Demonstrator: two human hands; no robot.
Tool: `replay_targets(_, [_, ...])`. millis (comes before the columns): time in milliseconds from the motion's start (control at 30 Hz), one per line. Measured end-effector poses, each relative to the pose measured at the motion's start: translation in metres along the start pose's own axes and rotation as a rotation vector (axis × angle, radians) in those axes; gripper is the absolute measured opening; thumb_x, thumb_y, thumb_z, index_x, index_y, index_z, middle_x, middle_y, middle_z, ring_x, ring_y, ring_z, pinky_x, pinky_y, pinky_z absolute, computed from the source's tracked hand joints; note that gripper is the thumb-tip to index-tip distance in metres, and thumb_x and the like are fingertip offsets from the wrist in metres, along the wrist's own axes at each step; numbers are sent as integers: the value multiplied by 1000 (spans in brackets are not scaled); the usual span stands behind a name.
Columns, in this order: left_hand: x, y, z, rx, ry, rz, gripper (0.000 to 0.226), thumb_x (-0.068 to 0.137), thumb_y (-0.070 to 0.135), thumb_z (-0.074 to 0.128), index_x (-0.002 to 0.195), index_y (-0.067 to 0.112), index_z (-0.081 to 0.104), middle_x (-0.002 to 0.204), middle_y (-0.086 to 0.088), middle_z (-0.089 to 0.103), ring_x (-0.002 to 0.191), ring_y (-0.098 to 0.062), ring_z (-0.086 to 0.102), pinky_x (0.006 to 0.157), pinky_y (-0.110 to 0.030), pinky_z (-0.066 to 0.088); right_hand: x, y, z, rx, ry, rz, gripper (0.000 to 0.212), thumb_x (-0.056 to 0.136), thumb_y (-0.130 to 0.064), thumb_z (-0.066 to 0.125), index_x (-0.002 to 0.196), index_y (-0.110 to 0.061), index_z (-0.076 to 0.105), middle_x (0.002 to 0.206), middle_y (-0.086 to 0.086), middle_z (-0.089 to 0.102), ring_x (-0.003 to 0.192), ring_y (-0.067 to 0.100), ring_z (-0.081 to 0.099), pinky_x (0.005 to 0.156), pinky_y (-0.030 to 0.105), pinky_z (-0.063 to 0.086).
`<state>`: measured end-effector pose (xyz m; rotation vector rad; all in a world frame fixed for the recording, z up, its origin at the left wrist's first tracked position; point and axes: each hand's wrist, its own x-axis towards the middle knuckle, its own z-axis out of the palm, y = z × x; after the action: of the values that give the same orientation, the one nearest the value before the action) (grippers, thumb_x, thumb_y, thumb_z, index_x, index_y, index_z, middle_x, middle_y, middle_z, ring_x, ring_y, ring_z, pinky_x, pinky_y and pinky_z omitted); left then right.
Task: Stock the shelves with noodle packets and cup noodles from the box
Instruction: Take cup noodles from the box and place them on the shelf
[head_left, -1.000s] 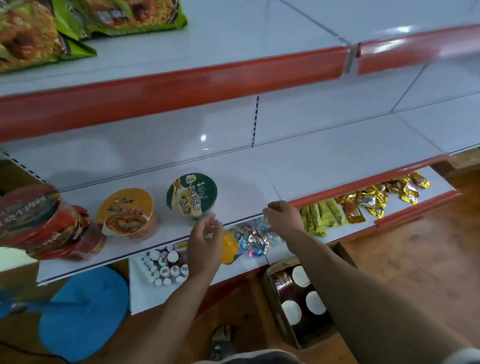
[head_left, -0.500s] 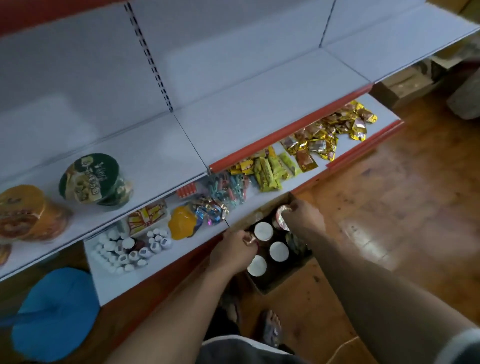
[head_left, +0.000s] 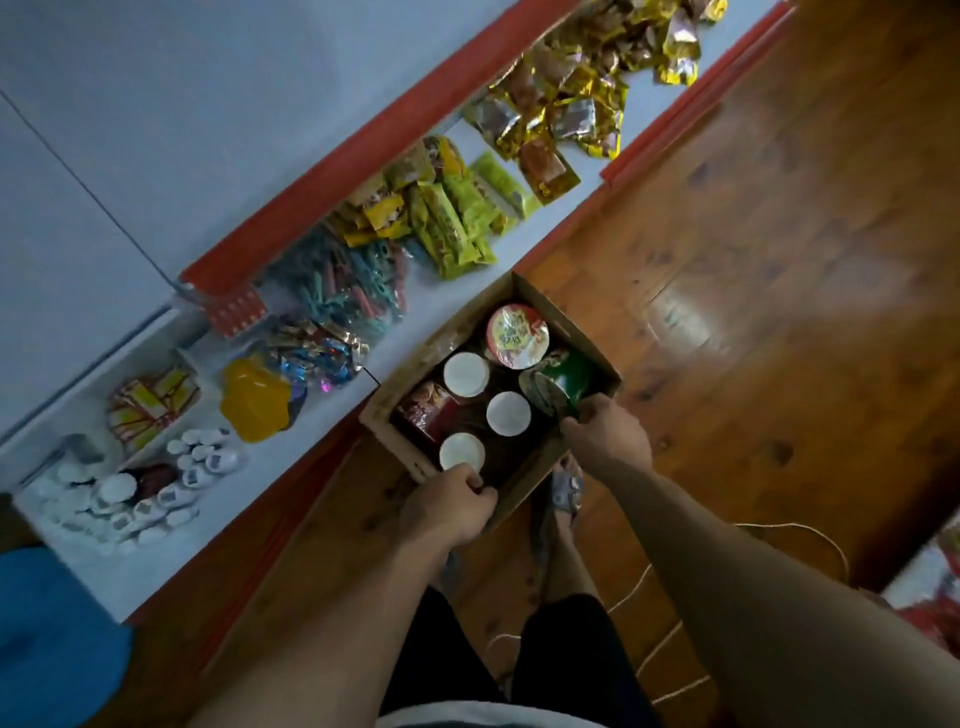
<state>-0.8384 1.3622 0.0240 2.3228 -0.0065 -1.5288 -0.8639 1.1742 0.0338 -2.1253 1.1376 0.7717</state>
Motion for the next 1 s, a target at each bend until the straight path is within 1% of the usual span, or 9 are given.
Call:
replay_targets(167, [81, 15, 28, -156, 10, -123, 19, 94, 45, 54, 105, 32, 62, 101, 8, 62, 95, -15, 59, 84, -33, 49, 82, 27, 25, 11, -92, 0, 40, 89, -33, 54, 126, -17, 54, 110, 6, 59, 92, 23, 57, 78, 33, 50])
replay_targets(300, [157, 48, 53, -325, 1, -152, 15, 94, 37, 58, 81, 31, 63, 97, 2, 67, 92, -18, 62, 94, -39, 50, 153, 48, 45, -7, -102, -52, 49, 88, -28, 55, 134, -13, 49, 125, 13, 52, 106, 30, 55, 79, 33, 44])
replay_targets(400, [205, 70, 69, -368, -8, -157, 9, 94, 36, 57, 99, 30, 62, 107, 1, 66, 104, -21, 61, 97, -39, 48, 191, 62, 61, -60, -82, -107, 56, 87, -25, 57, 140, -14, 44, 136, 12, 46, 119, 33, 49, 89, 39, 44])
replay_targets(533, [255, 87, 86, -408, -47, -177, 34, 97, 31, 53, 130, 23, 55, 111, 2, 55, 104, -18, 51, 89, -31, 41, 227, 80, 84, -152, -96, -120, 63, 90, -24, 56, 148, -19, 33, 157, 9, 25, 140, 34, 28, 106, 49, 39])
replay_targets(667, [295, 93, 94, -457, -2, -214, 22, 96, 22, 56, 118, 24, 52, 90, 8, 51, 95, -18, 49, 83, -27, 37, 248, 89, 107, -190, -86, -107, 73, 92, -28, 60, 153, -21, 22, 161, 10, 15, 144, 35, 21, 111, 48, 33])
replay_targets(767, [319, 91, 97, -471, 12, -247, 39, 92, 23, 57, 129, 14, 52, 111, -4, 61, 107, -26, 56, 81, -31, 42, 261, 90, 120, -182, -90, -105, 83, 91, -27, 64, 155, -24, 12, 163, 10, 6, 144, 36, 21, 111, 45, 33])
replay_targets(833, [333, 88, 101, -491, 11, -268, 45, 90, 23, 56, 135, 16, 49, 128, -9, 58, 116, -29, 54, 91, -37, 46, 270, 90, 127, -154, -90, -87, 86, 91, -26, 65, 156, -25, 8, 164, 9, 2, 144, 36, 22, 110, 45, 34])
replay_targets(900, [343, 88, 103, -528, 4, -270, 50, 89, 19, 54, 139, 20, 46, 133, -6, 55, 119, -28, 51, 100, -40, 46, 277, 90, 133, -112, -79, -62, 87, 92, -24, 65, 156, -27, 6, 164, 7, 1, 143, 36, 22, 107, 45, 38])
replay_targets(1000, [352, 90, 105, -581, 19, -248, 55, 87, 11, 53, 140, 22, 47, 131, -3, 56, 118, -25, 51, 98, -37, 45, 281, 89, 140, -52, -33, -37, 83, 93, -17, 62, 156, -31, 9, 164, 6, 4, 142, 35, 24, 104, 44, 41])
